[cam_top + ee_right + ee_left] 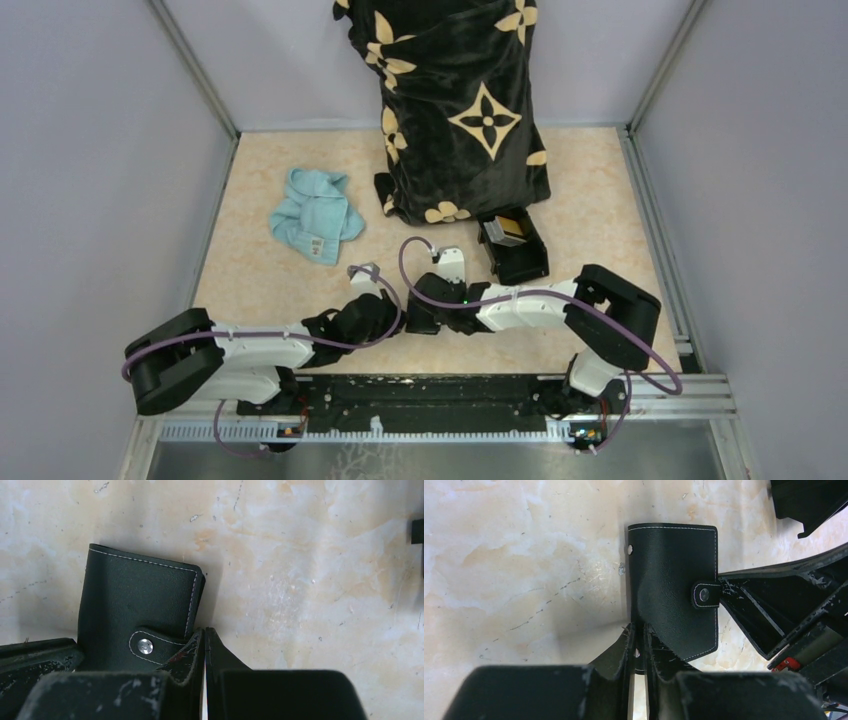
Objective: Put the credit cards into the card holder
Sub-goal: Adjust the card holder at the center of the board.
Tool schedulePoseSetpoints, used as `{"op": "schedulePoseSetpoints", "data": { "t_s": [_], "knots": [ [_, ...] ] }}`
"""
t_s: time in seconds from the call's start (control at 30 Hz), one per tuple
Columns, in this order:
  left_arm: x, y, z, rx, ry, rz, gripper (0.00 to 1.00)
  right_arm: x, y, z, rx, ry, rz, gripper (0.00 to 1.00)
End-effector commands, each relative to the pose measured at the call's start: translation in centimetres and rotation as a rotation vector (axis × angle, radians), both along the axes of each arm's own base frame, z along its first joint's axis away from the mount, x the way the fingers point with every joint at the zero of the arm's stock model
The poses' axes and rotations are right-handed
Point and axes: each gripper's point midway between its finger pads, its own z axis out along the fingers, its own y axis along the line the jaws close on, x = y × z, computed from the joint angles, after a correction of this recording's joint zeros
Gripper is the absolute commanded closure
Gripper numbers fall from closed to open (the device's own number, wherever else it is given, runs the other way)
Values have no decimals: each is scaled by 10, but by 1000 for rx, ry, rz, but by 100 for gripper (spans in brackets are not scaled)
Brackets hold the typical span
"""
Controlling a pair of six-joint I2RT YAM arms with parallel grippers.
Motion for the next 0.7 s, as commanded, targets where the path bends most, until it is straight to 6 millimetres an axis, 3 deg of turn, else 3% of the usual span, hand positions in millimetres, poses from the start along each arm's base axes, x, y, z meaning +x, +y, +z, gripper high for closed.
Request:
{"op": "schedulePoseSetpoints", "data": {
  "t_s": [0.0,0.2,0.33,0.4,0.57,0.67],
  "knots": [
    [1,-4,3,-19,-7,-1,84,8,17,-2,36,14,22,100],
    [7,6,9,-3,-18,60,76,14,11,2,-2,-11,6,100],
    [18,17,26,1,-69,136,68,21,-3,13,-51,-55,-18,100],
    [24,23,40,1,-99,173,62,26,-7,24,-58,-81,-23,94],
    [37,31,76,26,-185,222,52,33,-12,51,-87,-138,5,68],
    [45,36,101,56,-241,245,40,37,-18,71,-96,-182,6,58]
  ]
}}
